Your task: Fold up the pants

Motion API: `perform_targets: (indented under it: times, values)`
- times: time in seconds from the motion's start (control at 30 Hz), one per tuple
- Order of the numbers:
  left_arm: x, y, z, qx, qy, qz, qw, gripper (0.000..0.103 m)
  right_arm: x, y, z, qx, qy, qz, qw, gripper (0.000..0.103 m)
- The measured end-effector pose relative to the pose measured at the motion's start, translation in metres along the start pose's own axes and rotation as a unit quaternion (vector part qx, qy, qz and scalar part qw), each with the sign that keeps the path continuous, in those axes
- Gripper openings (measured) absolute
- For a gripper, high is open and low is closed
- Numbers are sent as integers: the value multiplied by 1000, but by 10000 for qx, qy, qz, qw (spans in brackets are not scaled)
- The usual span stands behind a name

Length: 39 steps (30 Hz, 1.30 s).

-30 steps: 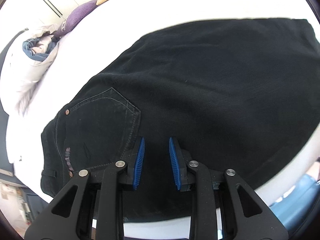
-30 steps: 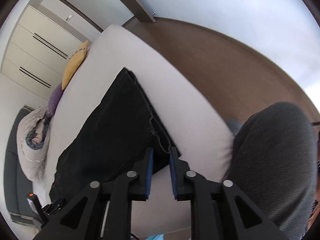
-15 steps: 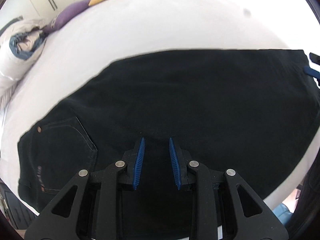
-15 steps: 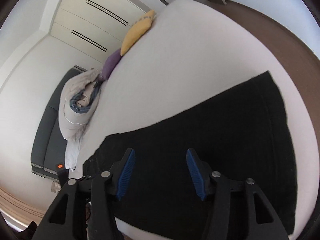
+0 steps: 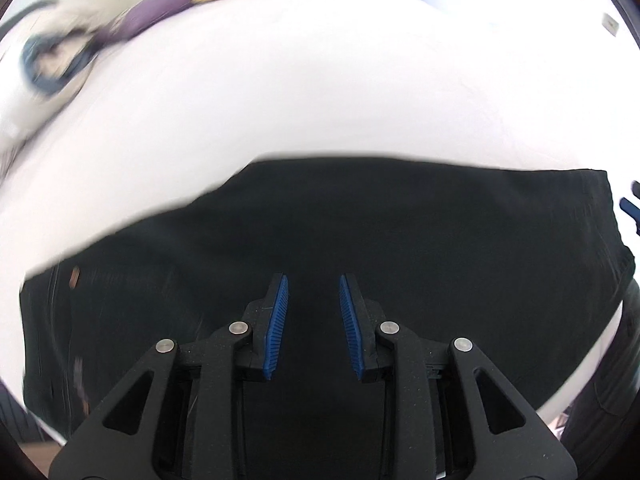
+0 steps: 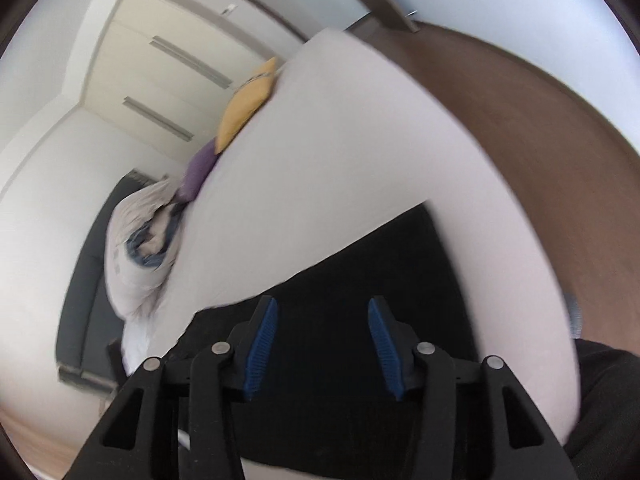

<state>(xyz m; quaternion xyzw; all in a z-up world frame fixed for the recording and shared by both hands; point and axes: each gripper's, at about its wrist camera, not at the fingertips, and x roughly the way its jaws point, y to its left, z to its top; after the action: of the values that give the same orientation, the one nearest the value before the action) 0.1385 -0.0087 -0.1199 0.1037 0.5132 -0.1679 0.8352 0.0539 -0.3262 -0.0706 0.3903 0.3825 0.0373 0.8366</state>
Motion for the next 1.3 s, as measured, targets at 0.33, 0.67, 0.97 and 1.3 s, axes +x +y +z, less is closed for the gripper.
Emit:
perform_targets:
  times: [0.33, 0.67, 0.97, 1.3]
  values:
    - [41, -13, 27, 35, 365, 113, 9993, 28, -12, -53, -57, 885, 808, -270, 9924, 17]
    - [-10, -67, -5, 380, 144, -642, 9971, 28, -32, 10, -47, 176, 734, 521, 9958, 59]
    - [7, -26, -34, -177, 267, -609, 9976, 29, -22, -37, -58, 859, 462, -325, 9947, 37]
    - [-31, -27, -17, -446, -336, -570, 9968, 37, -91, -53, -72, 1813, -394, -210, 9824, 63]
